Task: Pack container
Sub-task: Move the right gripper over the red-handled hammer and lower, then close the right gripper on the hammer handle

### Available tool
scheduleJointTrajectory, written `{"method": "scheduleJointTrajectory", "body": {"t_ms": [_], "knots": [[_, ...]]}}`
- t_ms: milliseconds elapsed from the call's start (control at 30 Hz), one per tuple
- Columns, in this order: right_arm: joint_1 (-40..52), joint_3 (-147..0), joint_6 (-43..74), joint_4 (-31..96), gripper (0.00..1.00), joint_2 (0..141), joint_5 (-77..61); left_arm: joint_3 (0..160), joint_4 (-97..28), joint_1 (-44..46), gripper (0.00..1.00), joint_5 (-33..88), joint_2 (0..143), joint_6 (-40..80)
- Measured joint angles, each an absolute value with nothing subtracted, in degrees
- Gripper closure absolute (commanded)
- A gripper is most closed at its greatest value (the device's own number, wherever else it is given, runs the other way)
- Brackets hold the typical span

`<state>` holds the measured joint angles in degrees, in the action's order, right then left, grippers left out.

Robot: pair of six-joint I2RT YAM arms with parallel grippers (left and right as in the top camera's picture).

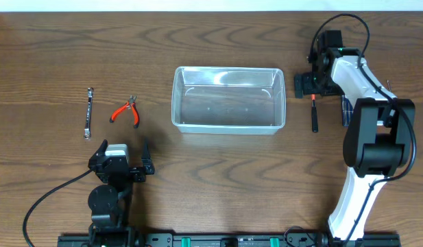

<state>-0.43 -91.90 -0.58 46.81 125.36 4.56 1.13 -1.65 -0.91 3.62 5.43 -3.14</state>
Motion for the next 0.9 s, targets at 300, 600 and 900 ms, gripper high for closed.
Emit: {"method": "scheduleJointTrajectory", "body": {"t_ms": [300, 600, 900], "knots": [[-0.60, -93.47, -0.71, 46.52, 0.01, 126.69, 3.75, 1.13, -1.65, -0.91, 0.02, 3.62, 5.43, -2.98], [-0.69, -94.06, -0.69, 45.80, 0.01, 127.37, 1.21, 1.13, -1.65, -0.91, 0.02, 3.62, 5.43, -2.98], [-1.76, -94.08, -0.49, 45.19, 0.01, 127.57, -0.49, 1.13, -1.65, -0.91, 0.02, 3.62, 5.43, -2.98]]}}
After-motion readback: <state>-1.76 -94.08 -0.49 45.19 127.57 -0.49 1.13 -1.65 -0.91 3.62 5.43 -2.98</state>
